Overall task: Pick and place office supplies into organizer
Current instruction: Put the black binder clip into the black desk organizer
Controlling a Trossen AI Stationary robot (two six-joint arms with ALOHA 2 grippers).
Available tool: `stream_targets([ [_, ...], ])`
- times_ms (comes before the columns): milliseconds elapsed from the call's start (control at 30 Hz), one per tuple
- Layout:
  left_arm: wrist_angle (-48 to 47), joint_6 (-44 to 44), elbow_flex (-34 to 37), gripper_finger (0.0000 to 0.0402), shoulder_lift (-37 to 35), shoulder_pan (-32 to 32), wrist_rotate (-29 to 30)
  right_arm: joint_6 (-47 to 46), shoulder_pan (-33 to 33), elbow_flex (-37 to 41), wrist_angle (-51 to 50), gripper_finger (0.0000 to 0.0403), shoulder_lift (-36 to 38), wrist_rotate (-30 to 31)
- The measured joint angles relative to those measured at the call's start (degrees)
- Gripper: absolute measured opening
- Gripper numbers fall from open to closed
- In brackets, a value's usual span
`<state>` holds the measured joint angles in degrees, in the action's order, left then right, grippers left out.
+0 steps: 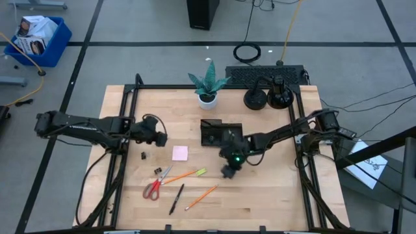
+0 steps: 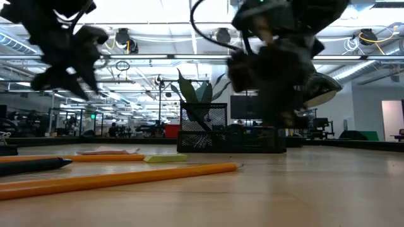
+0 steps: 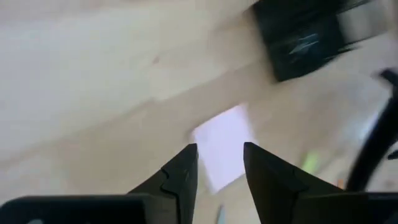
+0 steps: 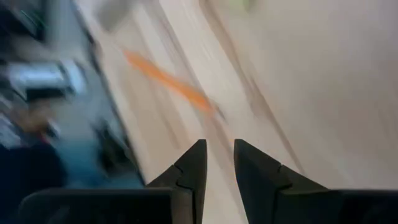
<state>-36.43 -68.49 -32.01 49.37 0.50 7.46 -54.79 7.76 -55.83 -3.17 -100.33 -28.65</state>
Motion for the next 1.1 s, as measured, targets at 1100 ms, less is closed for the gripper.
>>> stream_targets([
  [1100,-36.2,-40.8,-17.0,0.0136,16.0,7.0,7.7,17.2,2.8,22.0,12.2,0.0075,2.8,0.3],
])
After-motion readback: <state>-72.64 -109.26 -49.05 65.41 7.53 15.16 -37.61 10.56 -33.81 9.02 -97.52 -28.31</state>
